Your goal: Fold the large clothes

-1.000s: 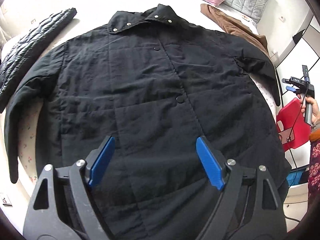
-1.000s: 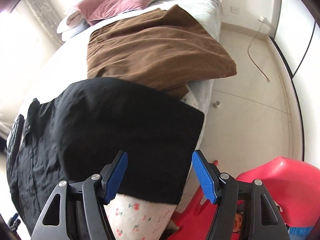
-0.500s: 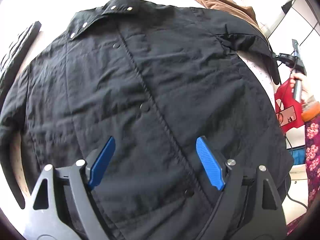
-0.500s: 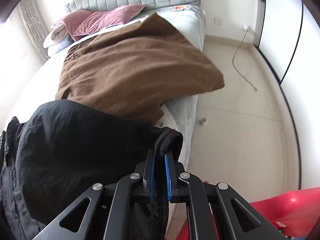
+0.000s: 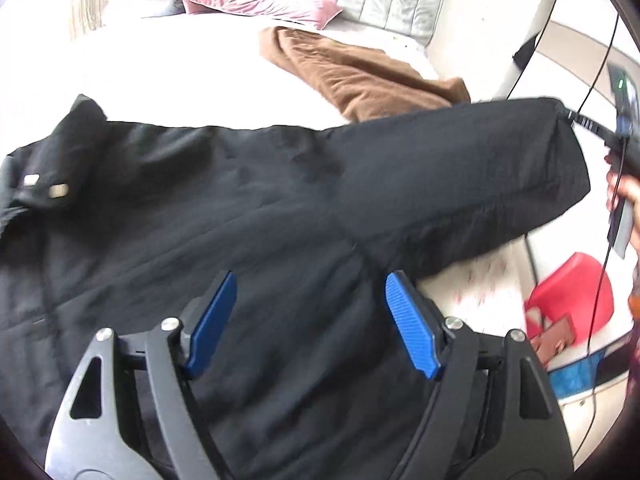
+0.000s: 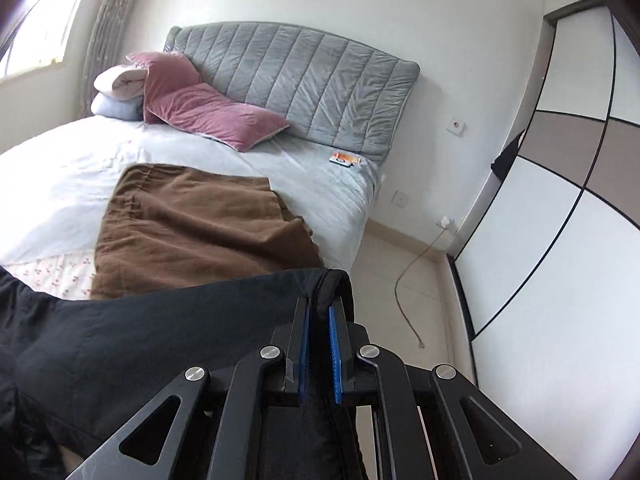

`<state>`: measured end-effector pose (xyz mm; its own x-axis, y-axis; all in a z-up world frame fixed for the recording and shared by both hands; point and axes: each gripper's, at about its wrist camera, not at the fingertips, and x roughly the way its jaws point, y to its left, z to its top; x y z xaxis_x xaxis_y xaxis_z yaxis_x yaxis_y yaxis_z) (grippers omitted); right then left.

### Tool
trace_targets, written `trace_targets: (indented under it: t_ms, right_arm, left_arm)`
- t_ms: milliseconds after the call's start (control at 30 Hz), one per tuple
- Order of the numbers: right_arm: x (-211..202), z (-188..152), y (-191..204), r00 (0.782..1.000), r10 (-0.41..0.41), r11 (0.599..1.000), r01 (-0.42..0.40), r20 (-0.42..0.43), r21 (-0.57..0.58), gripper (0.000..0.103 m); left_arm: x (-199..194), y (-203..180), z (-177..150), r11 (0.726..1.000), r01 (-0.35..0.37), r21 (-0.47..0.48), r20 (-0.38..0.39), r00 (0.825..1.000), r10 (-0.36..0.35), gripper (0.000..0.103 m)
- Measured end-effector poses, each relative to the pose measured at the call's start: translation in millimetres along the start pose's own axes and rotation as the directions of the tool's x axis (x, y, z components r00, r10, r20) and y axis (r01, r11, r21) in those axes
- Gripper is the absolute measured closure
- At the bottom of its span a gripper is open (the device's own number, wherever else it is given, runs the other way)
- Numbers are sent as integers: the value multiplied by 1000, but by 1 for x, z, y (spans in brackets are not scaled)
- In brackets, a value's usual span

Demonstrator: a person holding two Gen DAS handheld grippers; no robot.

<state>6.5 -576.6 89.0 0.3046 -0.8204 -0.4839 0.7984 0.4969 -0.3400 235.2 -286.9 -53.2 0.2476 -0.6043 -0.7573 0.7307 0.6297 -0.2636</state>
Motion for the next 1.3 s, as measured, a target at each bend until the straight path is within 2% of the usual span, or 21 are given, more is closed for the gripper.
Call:
trace_targets:
  t_ms: [33,100,167,200,233,267,300,400,467,533,667,767,833,933,1033,1300]
  right_arm:
    - [13,-5,1,999,-18,1000,18,-40,-3,94]
    - [36,-31,-6,993,-44,999,44,-112,-1,86]
    - [41,-40,-12,987,-67,998,68,-147,-1,82]
    - [39,-42,-14,986,-62,998,63,-152,-1,76]
    - [33,-43,-15,988,-48,999,49,-150,4,72]
    - [28,-41,-14,989,-40,999,42,-145,7,61]
    - [16,-37,-10,991,-26,1000,27,-132,8,51]
    - [-19,-24,12,991,82,997,-80,-108,15,39]
    - [-41,-19,31,978,169,986,-168,-121,21,35]
    - [-64,-18,53,956,258,966,-256,-139,31,32]
    - [-115,-30,97,898,403,915,-396,-179,73,27]
    - [-151,-51,134,827,521,854,-507,-214,121,24]
    - [-166,-67,160,785,574,818,-562,-235,122,23]
    - [-185,-90,192,747,607,789,-606,-271,100,23]
    - [-201,-110,217,717,623,770,-633,-313,80,23]
    - [-238,-143,257,682,649,728,-686,-339,14,23]
  left_arm:
    - [15,-1,2,999,24,-27,-2,1000,-24,26]
    - [43,-3,2,996,57,-68,-40,997,-60,26]
    - [64,-9,-6,999,-1,-49,-47,999,-2,24]
    - [64,-16,-10,1000,-16,0,-3,1000,16,19]
    - [64,-21,-13,999,-28,32,7,1000,27,18]
    - [62,-23,-13,999,-33,35,6,999,33,18]
    - [57,-23,-13,999,-27,34,-3,1000,28,18]
    - [38,-20,-17,998,-52,35,-34,998,54,18]
    - [12,-11,-25,996,-87,25,-32,996,88,18]
    - [-12,1,-34,991,-129,21,-38,991,130,18]
    - [-68,27,-51,978,-207,23,-56,976,208,18]
    - [-111,49,-65,968,-250,0,-65,966,249,17]
    - [-141,65,-75,960,-278,-28,-63,959,275,17]
    - [-184,88,-91,944,-322,-69,-62,946,318,16]
    - [-224,113,-113,928,-351,-124,-71,936,345,12]
    - [-302,177,-179,867,-428,-255,-85,903,420,11]
